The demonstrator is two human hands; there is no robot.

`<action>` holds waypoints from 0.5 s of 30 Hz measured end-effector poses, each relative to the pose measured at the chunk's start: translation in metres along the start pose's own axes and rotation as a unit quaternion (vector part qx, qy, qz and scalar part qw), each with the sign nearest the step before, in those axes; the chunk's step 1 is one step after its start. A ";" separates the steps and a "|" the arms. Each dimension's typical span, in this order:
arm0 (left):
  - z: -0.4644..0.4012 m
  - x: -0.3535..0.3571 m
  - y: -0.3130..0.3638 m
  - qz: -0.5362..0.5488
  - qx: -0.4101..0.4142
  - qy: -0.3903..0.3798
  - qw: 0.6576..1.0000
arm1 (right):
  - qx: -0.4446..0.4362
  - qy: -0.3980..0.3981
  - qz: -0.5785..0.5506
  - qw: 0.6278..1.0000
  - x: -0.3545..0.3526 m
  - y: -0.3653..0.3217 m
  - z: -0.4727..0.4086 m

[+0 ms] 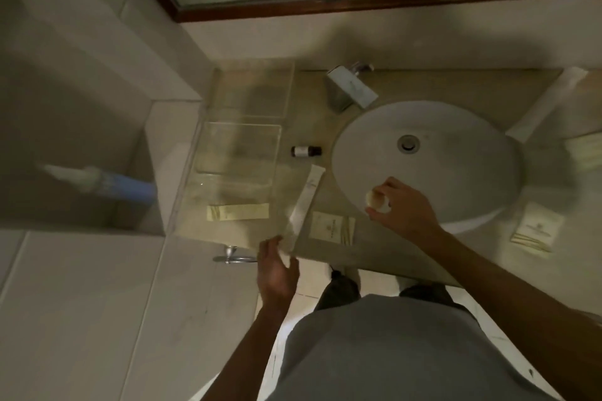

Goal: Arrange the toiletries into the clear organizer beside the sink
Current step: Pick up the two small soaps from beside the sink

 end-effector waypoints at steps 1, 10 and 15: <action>-0.006 -0.003 -0.019 -0.021 -0.008 -0.007 1.000 | 0.001 -0.003 -0.001 1.000 0.008 -0.008 0.001; -0.038 0.006 -0.048 0.004 0.060 -0.083 0.995 | -0.017 -0.051 0.036 0.998 0.047 -0.045 0.009; -0.048 0.019 -0.022 -0.015 0.133 -0.102 0.986 | -0.043 -0.061 0.031 0.997 0.050 -0.051 0.012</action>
Point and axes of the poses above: each hand's wrist, its own z-axis away from the middle knuckle, its own x-axis out of the palm, y = z × x, the point moved 10 cm from there along -z, towards the middle knuckle, and after that the axes turned 15 degrees about y, right-handed, at the moved point
